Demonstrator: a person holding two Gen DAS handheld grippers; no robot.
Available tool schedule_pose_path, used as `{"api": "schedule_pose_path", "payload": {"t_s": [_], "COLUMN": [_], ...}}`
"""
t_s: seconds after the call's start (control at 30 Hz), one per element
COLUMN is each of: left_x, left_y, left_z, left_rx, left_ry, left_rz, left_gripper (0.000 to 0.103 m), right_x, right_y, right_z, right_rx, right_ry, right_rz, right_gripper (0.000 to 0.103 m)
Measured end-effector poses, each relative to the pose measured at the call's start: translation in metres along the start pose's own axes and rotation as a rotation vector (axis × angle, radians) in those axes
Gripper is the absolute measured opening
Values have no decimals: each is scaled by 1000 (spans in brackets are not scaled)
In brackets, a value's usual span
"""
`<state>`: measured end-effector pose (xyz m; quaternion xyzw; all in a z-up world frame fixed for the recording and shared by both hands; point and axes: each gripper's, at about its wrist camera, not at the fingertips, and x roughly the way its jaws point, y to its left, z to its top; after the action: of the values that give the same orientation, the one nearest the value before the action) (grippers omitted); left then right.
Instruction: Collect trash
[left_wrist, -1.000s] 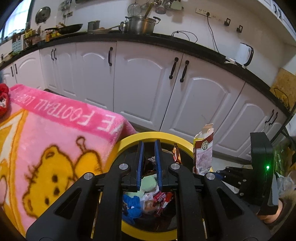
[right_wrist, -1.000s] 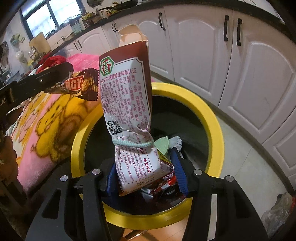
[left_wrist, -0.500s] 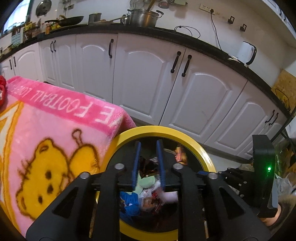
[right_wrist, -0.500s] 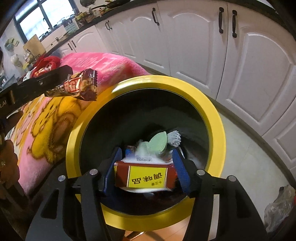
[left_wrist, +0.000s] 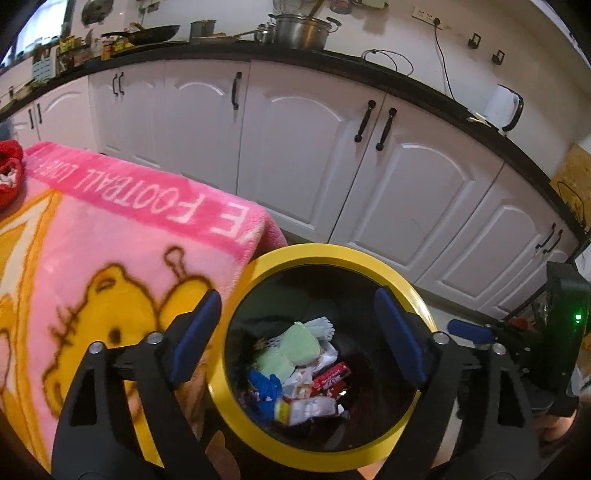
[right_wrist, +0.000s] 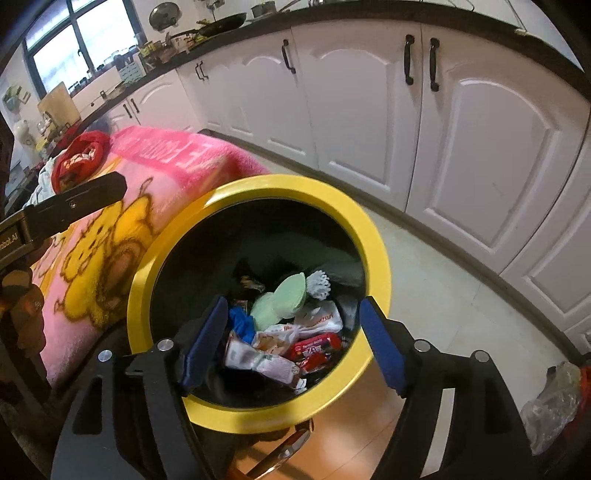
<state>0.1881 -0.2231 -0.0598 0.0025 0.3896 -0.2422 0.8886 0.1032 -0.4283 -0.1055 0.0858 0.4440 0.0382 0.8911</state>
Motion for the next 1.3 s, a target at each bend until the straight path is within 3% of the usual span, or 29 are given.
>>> {"api": "schedule_pose_path", "payload": {"t_s": [0.1,0.4,0.83,1.3], "left_x": [-9,-38,-104,-170], "left_y": [3,20,60,83], "left_z": [1,-3,-16,-57], "left_rx": [2,-27,-79,-91], "left_ry": [-13,-39,-129,-268], "left_rz": [20,61,163,272], "left_gripper": [92,92,92,92], "right_x": [-10,-34,-70,-100], "right_y": [5,31,107,161], "right_z": [2,9,31,-5], "right_rx": [-4,-37,-69,-78], "right_ry": [-27,-82,-190,-375], "right_rz": [-15,-48,-46,-83], "right_gripper": [83,93,97,97]}}
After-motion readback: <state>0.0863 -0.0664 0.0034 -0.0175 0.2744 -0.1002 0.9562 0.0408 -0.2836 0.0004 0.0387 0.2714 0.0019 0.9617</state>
